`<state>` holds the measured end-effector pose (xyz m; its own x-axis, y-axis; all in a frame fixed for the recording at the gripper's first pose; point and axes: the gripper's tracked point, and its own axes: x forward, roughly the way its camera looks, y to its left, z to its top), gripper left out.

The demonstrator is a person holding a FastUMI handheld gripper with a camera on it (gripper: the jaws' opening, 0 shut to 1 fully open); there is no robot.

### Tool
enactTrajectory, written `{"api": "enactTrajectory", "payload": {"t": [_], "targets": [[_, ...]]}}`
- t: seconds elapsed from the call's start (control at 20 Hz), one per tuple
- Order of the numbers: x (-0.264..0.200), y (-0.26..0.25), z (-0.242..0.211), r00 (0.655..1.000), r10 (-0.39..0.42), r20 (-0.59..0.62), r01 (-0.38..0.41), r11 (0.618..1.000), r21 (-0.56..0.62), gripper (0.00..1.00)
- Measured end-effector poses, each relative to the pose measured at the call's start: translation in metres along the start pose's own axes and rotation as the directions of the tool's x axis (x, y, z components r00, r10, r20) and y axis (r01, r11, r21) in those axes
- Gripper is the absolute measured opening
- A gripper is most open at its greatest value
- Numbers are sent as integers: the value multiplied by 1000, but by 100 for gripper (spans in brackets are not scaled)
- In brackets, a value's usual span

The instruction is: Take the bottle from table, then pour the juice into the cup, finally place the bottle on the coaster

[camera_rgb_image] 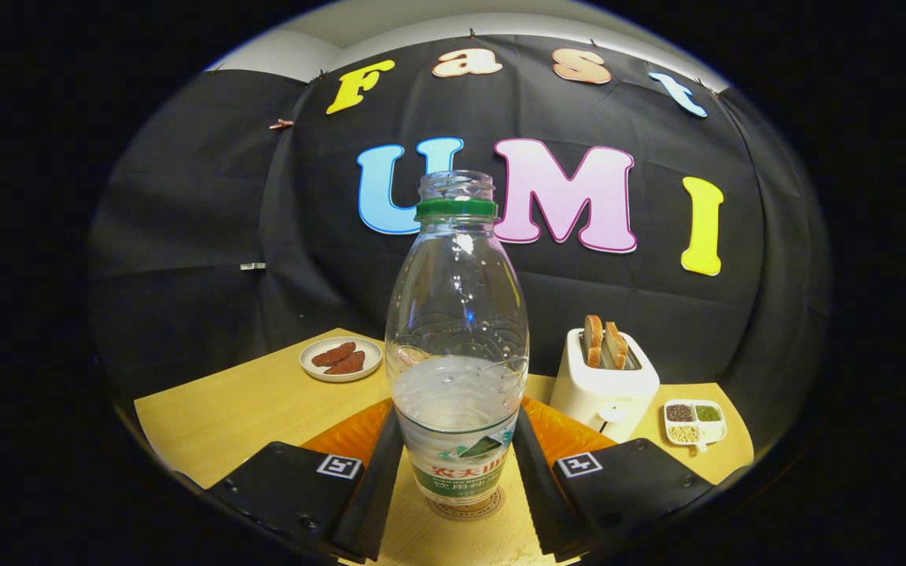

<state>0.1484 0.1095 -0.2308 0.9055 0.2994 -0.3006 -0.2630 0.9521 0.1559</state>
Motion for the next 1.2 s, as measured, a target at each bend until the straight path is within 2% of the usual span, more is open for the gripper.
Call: {"api": "enactTrajectory", "payload": {"t": [0.4, 1.2], "targets": [[29, -7, -69, 996, -10, -94, 16, 998, 67, 75], [46, -26, -103, 991, -49, -122, 58, 995, 75, 76]]}}
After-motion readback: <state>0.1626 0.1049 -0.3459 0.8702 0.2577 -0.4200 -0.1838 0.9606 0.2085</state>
